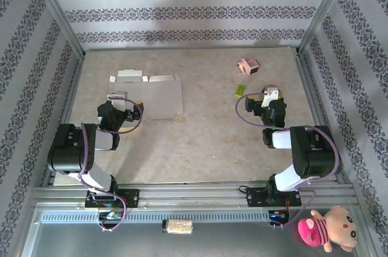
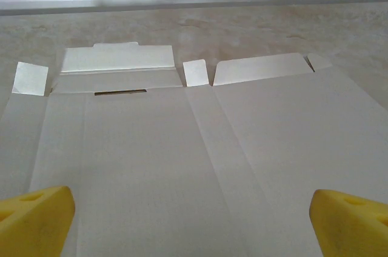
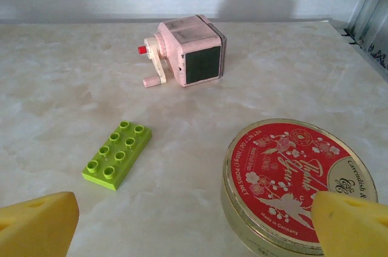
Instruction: Fold the paper box
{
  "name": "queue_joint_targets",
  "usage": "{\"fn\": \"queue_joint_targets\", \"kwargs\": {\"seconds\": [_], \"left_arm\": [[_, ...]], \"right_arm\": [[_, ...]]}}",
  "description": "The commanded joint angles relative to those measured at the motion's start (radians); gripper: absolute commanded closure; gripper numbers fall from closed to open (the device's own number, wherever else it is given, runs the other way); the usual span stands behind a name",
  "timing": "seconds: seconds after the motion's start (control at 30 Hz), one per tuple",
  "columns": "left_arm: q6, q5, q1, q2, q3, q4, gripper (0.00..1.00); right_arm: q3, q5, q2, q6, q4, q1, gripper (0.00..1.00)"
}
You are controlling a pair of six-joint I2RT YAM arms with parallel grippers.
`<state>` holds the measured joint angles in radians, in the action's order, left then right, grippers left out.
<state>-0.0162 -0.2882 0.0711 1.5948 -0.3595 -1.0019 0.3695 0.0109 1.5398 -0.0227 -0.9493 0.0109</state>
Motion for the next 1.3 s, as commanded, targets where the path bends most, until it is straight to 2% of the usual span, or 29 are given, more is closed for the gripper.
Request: {"fn": "queue_joint_targets", "kwargs": {"seconds": [0.0, 0.47, 0.7, 0.77, 0.87, 0.93, 1.03, 1.17, 1.27], "left_arm": [[0.034, 0.113, -0.010, -0.002, -0.018, 0.036, 0.01], [0.045, 0.138, -0.011, 0.001, -0.009, 0.017, 0.01], [0.004, 0.052, -0.017, -0.015, -0.010, 0.030, 0.01], [0.004, 0.128, -0.039, -0.073, 0.005, 0.049, 0.01], [0.019, 0.241, -0.067, -0.218, -0.017, 0.224, 0.01], [0.115, 0.337, -0.089, -0.341, -0.063, 0.425, 0.01], [0.344, 0.369, -0.100, -0.480, -0.138, 0.689, 0.01], [0.663, 0.249, -0.131, -0.553, -0.254, 0.971, 0.01], [0.865, 0.144, -0.176, -0.552, -0.319, 1.130, 0.01]], "right_arm": [[0.003, -0.026, -0.010, -0.002, -0.006, 0.000, 0.02], [0.005, -0.009, -0.009, -0.008, -0.005, -0.001, 0.02], [-0.017, -0.028, -0.055, 0.009, -0.015, 0.008, 0.02], [-0.012, 0.018, -0.160, 0.020, 0.093, 0.030, 0.02], [0.066, 0.067, -0.348, -0.017, 0.412, 0.067, 0.02], [0.152, 0.032, -0.432, -0.137, 0.655, 0.080, 0.02], [0.250, -0.112, -0.449, -0.279, 0.865, 0.102, 0.02], [0.382, -0.252, -0.367, -0.376, 1.034, 0.186, 0.02], [0.529, -0.323, -0.220, -0.375, 1.151, 0.298, 0.02]]}}
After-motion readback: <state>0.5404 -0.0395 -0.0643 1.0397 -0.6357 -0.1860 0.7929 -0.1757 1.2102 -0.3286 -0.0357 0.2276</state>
